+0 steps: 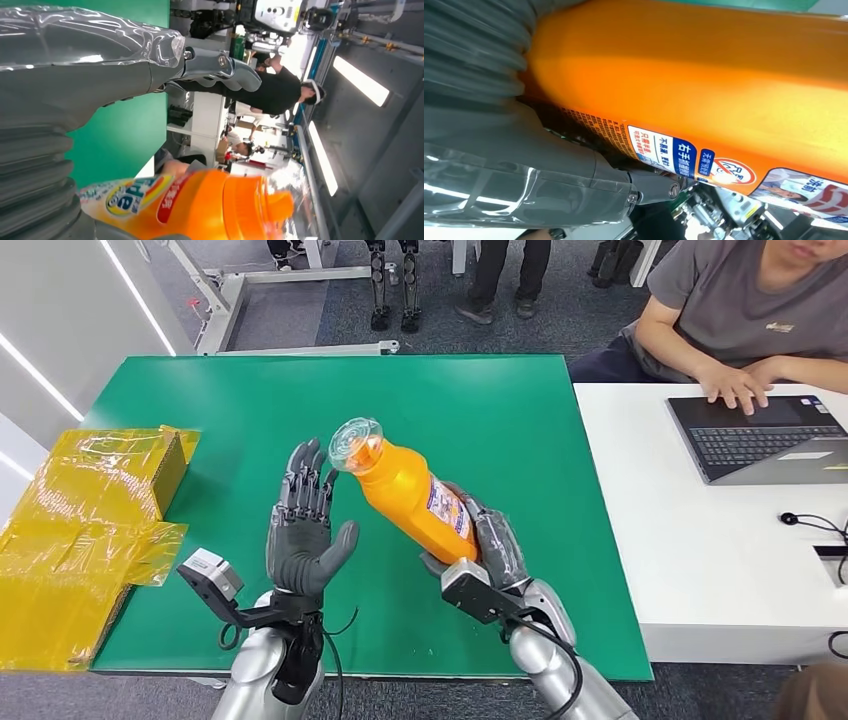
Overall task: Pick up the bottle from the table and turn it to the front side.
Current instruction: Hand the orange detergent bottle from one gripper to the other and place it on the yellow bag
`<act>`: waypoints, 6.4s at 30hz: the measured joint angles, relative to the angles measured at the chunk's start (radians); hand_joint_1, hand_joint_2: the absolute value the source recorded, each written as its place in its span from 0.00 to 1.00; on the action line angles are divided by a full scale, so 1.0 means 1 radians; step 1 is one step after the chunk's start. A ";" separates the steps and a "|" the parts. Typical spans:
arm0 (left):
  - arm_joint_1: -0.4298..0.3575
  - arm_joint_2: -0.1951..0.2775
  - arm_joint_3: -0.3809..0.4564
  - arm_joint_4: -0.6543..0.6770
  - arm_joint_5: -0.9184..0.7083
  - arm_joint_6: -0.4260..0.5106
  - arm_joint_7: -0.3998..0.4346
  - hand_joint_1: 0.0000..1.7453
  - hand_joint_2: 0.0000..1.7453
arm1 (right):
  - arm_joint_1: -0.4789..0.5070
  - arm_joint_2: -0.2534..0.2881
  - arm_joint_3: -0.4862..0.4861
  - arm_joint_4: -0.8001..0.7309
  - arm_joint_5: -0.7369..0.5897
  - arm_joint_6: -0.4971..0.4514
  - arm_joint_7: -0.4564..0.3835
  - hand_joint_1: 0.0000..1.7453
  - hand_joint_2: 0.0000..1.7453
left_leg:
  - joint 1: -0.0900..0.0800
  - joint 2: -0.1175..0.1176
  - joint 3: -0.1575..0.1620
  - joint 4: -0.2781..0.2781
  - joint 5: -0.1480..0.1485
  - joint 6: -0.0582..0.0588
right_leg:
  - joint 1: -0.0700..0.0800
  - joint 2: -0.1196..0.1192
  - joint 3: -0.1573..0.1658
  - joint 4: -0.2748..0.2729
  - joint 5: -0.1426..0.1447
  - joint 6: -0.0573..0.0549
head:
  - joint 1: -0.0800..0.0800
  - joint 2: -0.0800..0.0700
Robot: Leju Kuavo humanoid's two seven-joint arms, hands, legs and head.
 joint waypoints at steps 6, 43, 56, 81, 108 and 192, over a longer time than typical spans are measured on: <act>-0.012 -0.002 0.001 0.022 -0.004 -0.003 0.000 0.00 1.00 | -0.023 0.010 0.029 0.028 0.039 0.029 0.009 1.00 1.00 | 0.000 0.000 0.000 0.000 0.000 0.000 | 0.000 0.000 0.000 0.000 0.000 0.000 | 0.000 0.000; -0.051 -0.015 0.056 0.078 0.001 0.021 0.000 0.99 1.00 | -0.094 0.032 0.081 0.105 0.171 0.265 0.064 1.00 1.00 | 0.000 0.000 0.000 0.000 0.000 0.000 | 0.000 0.000 0.000 0.000 0.000 0.000 | 0.000 0.000; -0.051 -0.016 0.056 0.079 -0.001 -0.011 0.000 1.00 1.00 | -0.082 0.032 0.071 0.105 0.189 0.271 0.057 0.60 1.00 | 0.000 0.000 0.000 0.000 0.000 0.000 | 0.000 0.000 0.000 0.000 0.000 0.000 | 0.000 0.000; -0.039 -0.016 0.107 0.075 -0.003 0.053 0.000 1.00 1.00 | 0.050 0.068 -0.010 -0.101 -0.205 0.002 -0.088 0.00 1.00 | 0.000 0.000 0.000 0.000 0.000 0.000 | 0.000 0.000 0.000 0.000 0.000 0.000 | 0.000 0.000; -0.226 0.446 0.108 -0.024 -1.004 0.499 0.266 1.00 1.00 | 0.313 0.074 0.024 -0.427 -0.390 -0.096 -0.239 0.00 1.00 | 0.001 0.002 -0.001 -0.001 0.001 -0.002 | 0.001 0.002 -0.003 0.003 -0.001 -0.002 | 0.000 0.000; -0.337 0.627 -0.115 0.620 -1.317 0.387 0.249 0.00 1.00 | 0.319 0.064 0.003 -0.448 -0.379 -0.044 -0.232 0.00 1.00 | 0.001 0.003 0.003 -0.002 0.000 -0.005 | 0.000 0.003 -0.001 0.003 -0.002 -0.004 | 0.000 0.000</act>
